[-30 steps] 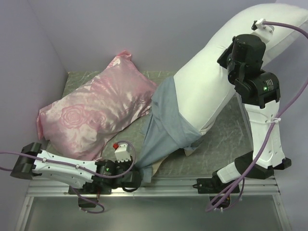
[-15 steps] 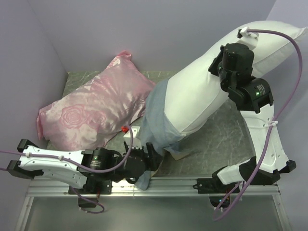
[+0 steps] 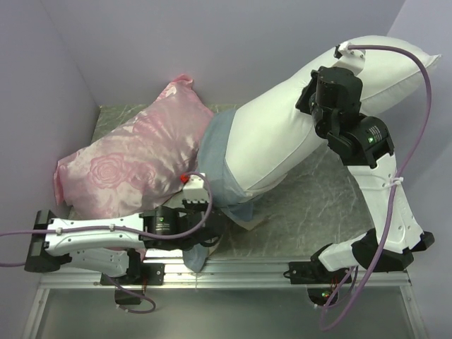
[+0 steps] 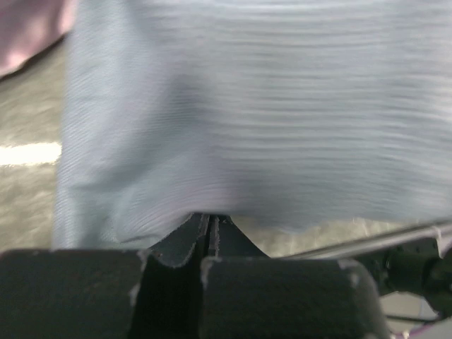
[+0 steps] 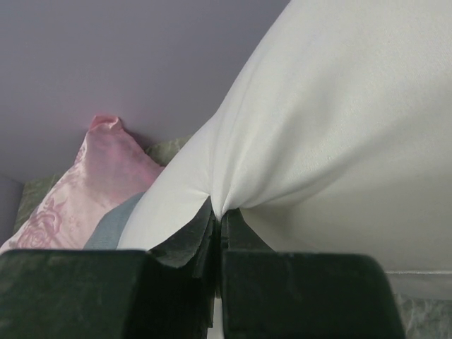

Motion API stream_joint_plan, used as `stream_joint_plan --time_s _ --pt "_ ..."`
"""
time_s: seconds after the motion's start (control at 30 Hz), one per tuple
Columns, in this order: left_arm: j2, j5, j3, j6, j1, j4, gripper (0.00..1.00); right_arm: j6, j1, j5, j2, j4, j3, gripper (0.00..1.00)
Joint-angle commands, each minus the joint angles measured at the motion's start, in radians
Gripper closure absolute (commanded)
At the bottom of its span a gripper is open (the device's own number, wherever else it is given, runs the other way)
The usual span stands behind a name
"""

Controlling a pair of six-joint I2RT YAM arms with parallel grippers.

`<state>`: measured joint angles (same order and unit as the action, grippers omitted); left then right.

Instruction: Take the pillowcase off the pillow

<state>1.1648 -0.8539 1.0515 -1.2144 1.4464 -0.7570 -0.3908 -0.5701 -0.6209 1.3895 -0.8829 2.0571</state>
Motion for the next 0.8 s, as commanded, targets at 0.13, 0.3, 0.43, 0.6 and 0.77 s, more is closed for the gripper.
stream_joint_plan --time_s 0.13,0.3,0.43,0.6,0.77 --pt "-0.160 0.053 -0.203 -0.123 -0.075 0.030 1.00 0.024 -0.007 -0.071 -0.027 0.191 0.176 1.00" --pt "-0.227 0.097 -0.275 0.038 -0.046 0.198 0.84 0.029 -0.005 -0.060 -0.027 0.183 0.196 1.00" --pt "-0.255 0.044 -0.208 0.142 0.045 0.256 0.39 0.033 -0.005 -0.054 -0.033 0.180 0.178 1.00" --pt "-0.188 -0.013 -0.038 0.233 0.163 0.157 0.29 0.035 -0.007 -0.040 -0.046 0.191 0.155 1.00" --pt "-0.090 -0.168 0.080 0.179 0.189 -0.025 0.25 0.038 -0.005 -0.031 -0.053 0.188 0.150 1.00"
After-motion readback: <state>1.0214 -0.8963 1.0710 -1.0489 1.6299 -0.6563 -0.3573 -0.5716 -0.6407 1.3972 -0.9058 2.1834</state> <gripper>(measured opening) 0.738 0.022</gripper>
